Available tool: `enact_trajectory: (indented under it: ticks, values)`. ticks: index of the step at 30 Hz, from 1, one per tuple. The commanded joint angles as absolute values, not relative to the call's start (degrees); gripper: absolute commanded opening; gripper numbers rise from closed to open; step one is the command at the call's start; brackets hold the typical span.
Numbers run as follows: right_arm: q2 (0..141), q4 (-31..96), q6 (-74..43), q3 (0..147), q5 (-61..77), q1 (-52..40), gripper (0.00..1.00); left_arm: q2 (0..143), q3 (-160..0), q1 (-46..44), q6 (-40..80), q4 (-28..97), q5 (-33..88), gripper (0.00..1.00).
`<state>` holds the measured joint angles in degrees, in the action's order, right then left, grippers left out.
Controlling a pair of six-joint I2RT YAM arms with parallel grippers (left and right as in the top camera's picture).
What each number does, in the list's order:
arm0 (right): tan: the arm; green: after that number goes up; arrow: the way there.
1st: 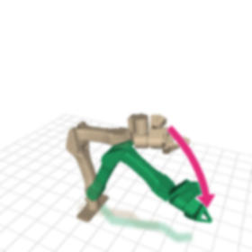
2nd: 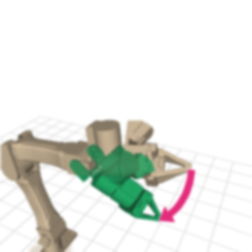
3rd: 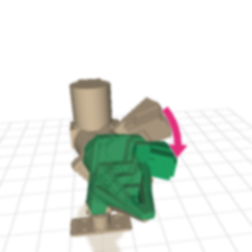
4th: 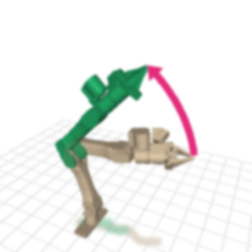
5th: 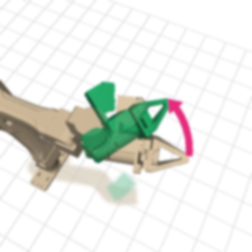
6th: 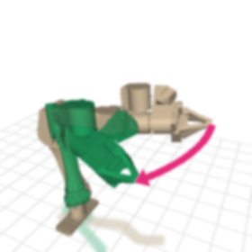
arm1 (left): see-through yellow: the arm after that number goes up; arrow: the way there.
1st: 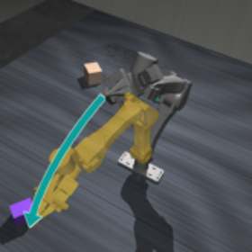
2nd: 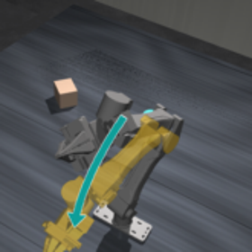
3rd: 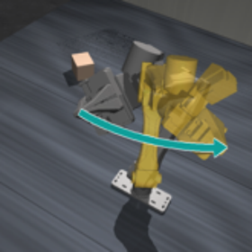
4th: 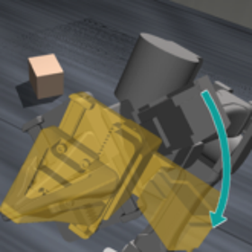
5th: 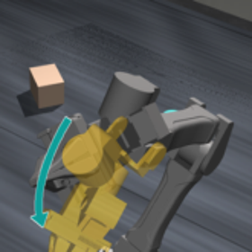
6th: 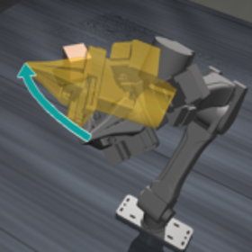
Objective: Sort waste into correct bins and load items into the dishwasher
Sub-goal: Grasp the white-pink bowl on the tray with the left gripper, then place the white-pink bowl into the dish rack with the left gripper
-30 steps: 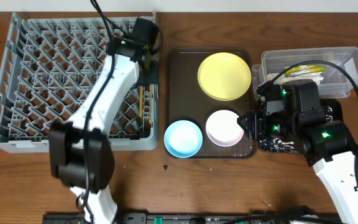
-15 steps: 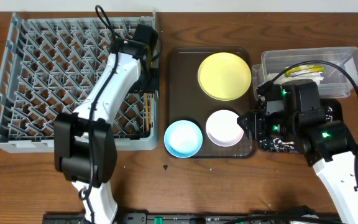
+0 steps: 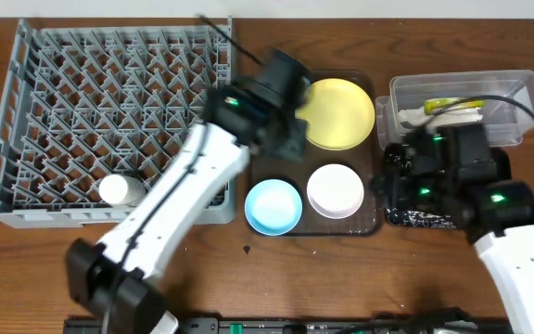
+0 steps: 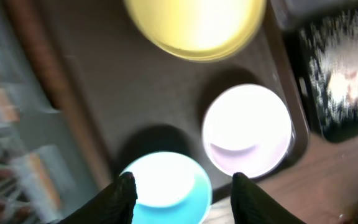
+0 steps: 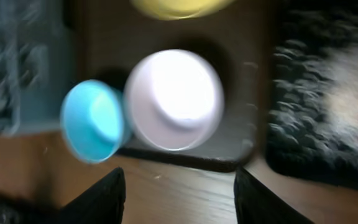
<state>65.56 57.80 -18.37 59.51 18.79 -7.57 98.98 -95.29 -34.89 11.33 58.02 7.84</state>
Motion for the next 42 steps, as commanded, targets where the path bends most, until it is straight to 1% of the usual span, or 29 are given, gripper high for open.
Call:
enact_trajectory:
  ticks: [1,3,6,7,9,12,15,16,18,20,21,27,30,33,35,36,37,42]
  values:
    - [64.2,59.9,-21.6,59.9,17.2,1.0,0.56,103.7,-93.1,-37.0,10.6,56.8,8.4,0.50]
    - [63.9,61.2,-21.1,59.9,17.1,6.5,0.57,106.0,-93.1,-37.6,11.3,56.2,9.0,0.51]
    - [63.7,62.0,-21.1,59.9,17.2,12.3,0.62,109.7,-93.1,-38.0,11.2,55.3,11.6,0.51]
    - [63.7,62.2,-21.2,59.9,17.2,15.2,0.70,111.8,-93.1,-38.0,11.2,54.7,13.1,0.51]
    - [63.7,62.3,-21.2,59.9,17.2,17.2,0.81,114.2,-93.1,-38.1,11.2,53.8,14.7,0.51]
    - [63.7,62.5,-21.2,59.9,17.2,17.6,0.85,118.7,-93.1,-38.5,9.3,50.9,19.2,0.50]
    - [63.7,62.4,-21.2,59.9,17.2,17.6,0.86,121.7,-93.1,-38.6,9.2,50.1,19.5,0.49]
    - [63.7,62.4,-21.2,59.9,17.2,17.6,0.86,123.5,-93.1,-38.6,9.2,50.2,20.0,0.42]
    - [63.7,62.4,-21.2,59.9,17.2,17.6,0.86,125.1,-93.1,-38.6,9.3,50.2,20.6,0.35]
    - [63.7,62.4,-21.2,59.9,17.2,17.6,0.86,126.3,-93.1,-38.6,9.3,50.2,20.6,0.20]
    - [63.7,62.4,-21.2,59.9,17.2,17.6,0.86,126.4,-93.1,-38.6,9.3,50.2,20.6,0.09]
    - [63.7,62.4,-21.2,59.9,17.2,17.6,0.86,122.0,-95.9,-38.0,9.8,53.7,19.2,0.07]
    - [63.7,62.3,-21.2,59.9,17.2,17.6,0.86,115.9,-98.3,-37.2,10.2,56.6,11.4,0.08]
    - [63.7,62.1,-21.2,59.9,17.2,17.6,0.86,108.3,-98.5,-35.9,10.1,58.0,-0.8,0.07]
    - [63.7,61.9,-21.2,59.9,17.2,17.6,0.86,103.7,-98.5,-34.6,10.1,59.3,-11.4,0.08]
    - [63.7,61.7,-21.2,59.9,17.2,17.6,0.86,100.9,-98.5,-33.5,10.2,60.5,-19.8,0.08]
    - [63.7,61.5,-21.2,59.9,17.2,17.6,0.86,99.7,-98.5,-32.7,10.2,61.2,-24.8,0.07]
    - [63.7,61.1,-21.2,59.9,17.2,17.6,0.86,98.7,-97.9,-29.0,10.2,66.4,-50.3,0.07]
